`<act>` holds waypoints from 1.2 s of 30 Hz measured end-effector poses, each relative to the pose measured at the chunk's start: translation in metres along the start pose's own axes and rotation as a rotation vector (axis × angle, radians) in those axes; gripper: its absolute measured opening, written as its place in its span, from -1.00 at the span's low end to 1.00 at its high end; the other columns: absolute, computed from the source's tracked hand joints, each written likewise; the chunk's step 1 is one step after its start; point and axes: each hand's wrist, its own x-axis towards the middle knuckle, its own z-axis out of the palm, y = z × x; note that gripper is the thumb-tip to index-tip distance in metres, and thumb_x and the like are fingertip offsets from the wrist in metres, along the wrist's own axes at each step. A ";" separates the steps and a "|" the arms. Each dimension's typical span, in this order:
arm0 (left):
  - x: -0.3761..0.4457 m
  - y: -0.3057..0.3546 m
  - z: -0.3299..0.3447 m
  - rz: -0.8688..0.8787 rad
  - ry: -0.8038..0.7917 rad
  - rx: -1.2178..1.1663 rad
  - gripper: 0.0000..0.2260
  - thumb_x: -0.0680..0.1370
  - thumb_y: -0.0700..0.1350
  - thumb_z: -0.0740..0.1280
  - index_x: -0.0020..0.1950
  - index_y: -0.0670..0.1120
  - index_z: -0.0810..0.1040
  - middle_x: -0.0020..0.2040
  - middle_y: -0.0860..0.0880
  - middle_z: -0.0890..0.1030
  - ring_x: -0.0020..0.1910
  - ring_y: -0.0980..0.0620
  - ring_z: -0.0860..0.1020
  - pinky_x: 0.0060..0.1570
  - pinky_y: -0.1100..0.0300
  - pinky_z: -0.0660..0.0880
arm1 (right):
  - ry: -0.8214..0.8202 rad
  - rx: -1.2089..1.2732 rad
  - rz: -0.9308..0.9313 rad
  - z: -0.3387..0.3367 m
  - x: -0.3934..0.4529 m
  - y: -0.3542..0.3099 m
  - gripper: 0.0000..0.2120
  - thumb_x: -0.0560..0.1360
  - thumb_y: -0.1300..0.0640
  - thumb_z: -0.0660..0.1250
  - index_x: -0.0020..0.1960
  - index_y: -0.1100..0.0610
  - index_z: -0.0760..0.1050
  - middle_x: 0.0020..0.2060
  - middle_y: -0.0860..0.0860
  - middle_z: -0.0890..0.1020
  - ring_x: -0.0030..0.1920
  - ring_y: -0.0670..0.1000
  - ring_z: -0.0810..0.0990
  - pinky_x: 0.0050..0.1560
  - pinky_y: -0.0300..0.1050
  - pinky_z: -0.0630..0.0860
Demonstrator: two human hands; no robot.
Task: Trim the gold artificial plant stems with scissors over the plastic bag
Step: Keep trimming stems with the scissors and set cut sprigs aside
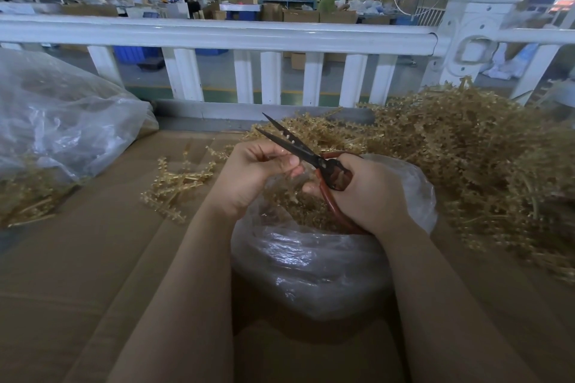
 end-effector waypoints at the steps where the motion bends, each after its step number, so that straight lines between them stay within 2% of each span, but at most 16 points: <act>1: 0.000 0.000 0.000 -0.005 0.006 0.000 -0.91 0.47 -0.23 0.44 -0.15 -0.27 0.67 -0.21 -0.17 0.70 -0.16 -0.04 0.66 0.00 0.17 0.58 | 0.003 0.004 0.000 0.000 0.000 0.000 -0.52 0.27 -0.57 0.22 -0.03 -0.27 0.50 -0.31 -0.33 0.55 -0.25 -0.37 0.48 -0.32 -0.44 0.26; 4: -0.001 0.003 0.002 -0.011 -0.003 -0.014 -0.91 0.47 -0.25 0.45 -0.11 -0.28 0.66 -0.17 -0.25 0.69 -0.14 -0.07 0.65 0.01 0.16 0.57 | 0.005 -0.001 0.003 0.000 0.000 0.001 -0.57 0.29 -0.55 0.26 -0.07 -0.27 0.49 -0.33 -0.31 0.56 -0.25 -0.34 0.50 -0.33 -0.42 0.28; 6: -0.002 0.005 0.003 -0.020 0.023 -0.043 -0.96 0.51 -0.31 0.39 -0.08 -0.24 0.63 -0.24 -0.14 0.69 -0.21 0.02 0.65 -0.10 0.27 0.54 | 0.002 -0.022 0.009 0.000 0.000 0.002 -0.61 0.30 -0.53 0.30 -0.11 -0.25 0.48 -0.36 -0.28 0.56 -0.27 -0.32 0.50 -0.34 -0.40 0.31; 8: -0.002 0.007 0.002 -0.014 0.063 -0.075 -0.90 0.55 -0.33 0.30 -0.04 -0.20 0.60 -0.28 -0.04 0.69 -0.27 0.04 0.65 -0.17 0.30 0.53 | -0.001 -0.032 0.021 0.000 0.000 0.002 -0.62 0.30 -0.53 0.32 -0.16 -0.25 0.46 -0.37 -0.26 0.56 -0.29 -0.31 0.50 -0.35 -0.39 0.33; 12: -0.001 0.007 0.003 -0.011 0.079 -0.038 -0.86 0.61 -0.29 0.26 0.10 -0.28 0.57 -0.27 -0.17 0.69 -0.27 -0.08 0.68 -0.18 0.18 0.58 | -0.017 -0.044 0.035 -0.001 0.001 0.003 -0.62 0.24 -0.58 0.25 -0.22 -0.31 0.40 -0.40 -0.29 0.52 -0.31 -0.33 0.47 -0.38 -0.40 0.24; 16: 0.000 0.007 0.008 0.007 0.133 -0.068 -0.83 0.58 -0.36 0.27 -0.01 -0.19 0.65 -0.20 -0.10 0.71 -0.23 -0.02 0.68 -0.12 0.21 0.58 | -0.019 -0.037 0.043 -0.001 0.002 0.003 -0.63 0.24 -0.59 0.24 -0.22 -0.33 0.38 -0.38 -0.30 0.52 -0.32 -0.33 0.46 -0.39 -0.41 0.23; 19: 0.001 0.005 0.009 0.014 0.168 -0.084 -0.84 0.57 -0.36 0.28 -0.04 -0.25 0.65 -0.18 -0.13 0.69 -0.18 -0.05 0.63 -0.04 0.16 0.57 | -0.025 -0.007 0.061 -0.001 0.002 0.003 -0.64 0.23 -0.57 0.27 -0.22 -0.34 0.39 -0.38 -0.33 0.53 -0.30 -0.37 0.48 -0.41 -0.44 0.27; 24: -0.001 0.007 0.009 0.018 0.156 -0.119 -0.83 0.58 -0.34 0.28 -0.10 -0.21 0.65 -0.26 -0.02 0.68 -0.22 0.04 0.62 -0.08 0.24 0.54 | -0.018 0.012 0.060 0.000 0.002 0.002 -0.62 0.24 -0.57 0.27 -0.16 -0.32 0.42 -0.37 -0.30 0.55 -0.30 -0.33 0.49 -0.36 -0.42 0.26; 28: -0.002 0.008 0.009 0.007 0.103 -0.088 -0.80 0.58 -0.36 0.27 -0.15 -0.18 0.63 -0.31 -0.01 0.68 -0.29 0.08 0.63 -0.11 0.27 0.55 | -0.009 -0.037 0.052 0.001 0.002 0.004 -0.61 0.29 -0.55 0.29 -0.06 -0.32 0.43 -0.36 -0.34 0.51 -0.28 -0.33 0.48 -0.35 -0.46 0.21; 31: -0.002 0.007 0.009 -0.011 0.102 -0.043 -0.90 0.56 -0.36 0.31 0.00 -0.23 0.60 -0.26 -0.11 0.69 -0.27 0.01 0.66 -0.09 0.20 0.57 | -0.004 -0.043 0.072 0.001 0.003 0.005 -0.59 0.22 -0.61 0.21 -0.17 -0.32 0.38 -0.41 -0.35 0.47 -0.33 -0.38 0.43 -0.38 -0.46 0.19; 33: 0.000 0.005 0.008 -0.021 0.129 -0.013 -0.85 0.54 -0.34 0.34 0.11 -0.26 0.55 -0.23 -0.20 0.69 -0.26 -0.06 0.67 -0.08 0.14 0.58 | -0.002 -0.051 0.076 0.001 0.002 0.006 -0.61 0.22 -0.60 0.23 -0.23 -0.33 0.36 -0.43 -0.34 0.48 -0.34 -0.39 0.44 -0.40 -0.45 0.19; 36: 0.000 0.007 0.008 0.000 0.131 0.039 -0.89 0.60 -0.32 0.28 0.09 -0.20 0.54 -0.35 -0.13 0.66 -0.36 -0.06 0.65 -0.21 0.20 0.56 | 0.015 -0.059 0.057 0.001 0.002 0.007 -0.62 0.27 -0.57 0.28 -0.21 -0.30 0.39 -0.41 -0.31 0.52 -0.32 -0.34 0.48 -0.38 -0.39 0.25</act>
